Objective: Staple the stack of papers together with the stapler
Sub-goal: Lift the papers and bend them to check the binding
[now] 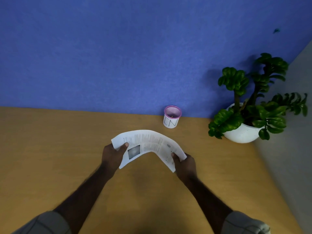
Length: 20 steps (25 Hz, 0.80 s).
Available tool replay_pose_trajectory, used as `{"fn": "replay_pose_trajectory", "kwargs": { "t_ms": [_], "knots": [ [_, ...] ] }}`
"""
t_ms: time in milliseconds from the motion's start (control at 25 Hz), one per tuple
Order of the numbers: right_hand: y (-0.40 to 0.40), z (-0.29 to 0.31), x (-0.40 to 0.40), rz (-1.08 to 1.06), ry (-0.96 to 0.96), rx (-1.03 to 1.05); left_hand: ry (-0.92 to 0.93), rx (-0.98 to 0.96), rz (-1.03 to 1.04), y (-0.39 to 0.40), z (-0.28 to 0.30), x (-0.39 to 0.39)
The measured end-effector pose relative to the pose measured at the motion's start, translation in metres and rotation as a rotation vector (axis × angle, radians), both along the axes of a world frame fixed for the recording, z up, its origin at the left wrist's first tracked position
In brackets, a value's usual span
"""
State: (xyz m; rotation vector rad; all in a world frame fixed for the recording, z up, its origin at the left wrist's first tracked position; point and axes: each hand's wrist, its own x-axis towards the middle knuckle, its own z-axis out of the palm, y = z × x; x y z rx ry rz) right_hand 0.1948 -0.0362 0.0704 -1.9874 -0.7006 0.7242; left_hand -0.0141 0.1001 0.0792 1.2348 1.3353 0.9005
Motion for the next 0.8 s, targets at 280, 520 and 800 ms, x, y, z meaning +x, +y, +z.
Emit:
{"fn": "replay_pose_trajectory", "kwargs": {
  "t_ms": [280, 520, 800],
  "knots": [
    [0.013, 0.06, 0.038, 0.065, -0.347, -0.067, 0.437, 0.261, -0.319, 0.045, 0.058, -0.001],
    [0.034, 0.11, 0.015, 0.486, -0.461, 0.05, 0.693, 0.503, -0.703, 0.05, 0.132, 0.019],
    [0.043, 0.091, 0.008, 0.293, -0.034, 0.245, 0.612, 0.714, -0.673, 0.05, 0.144, 0.031]
  ]
}}
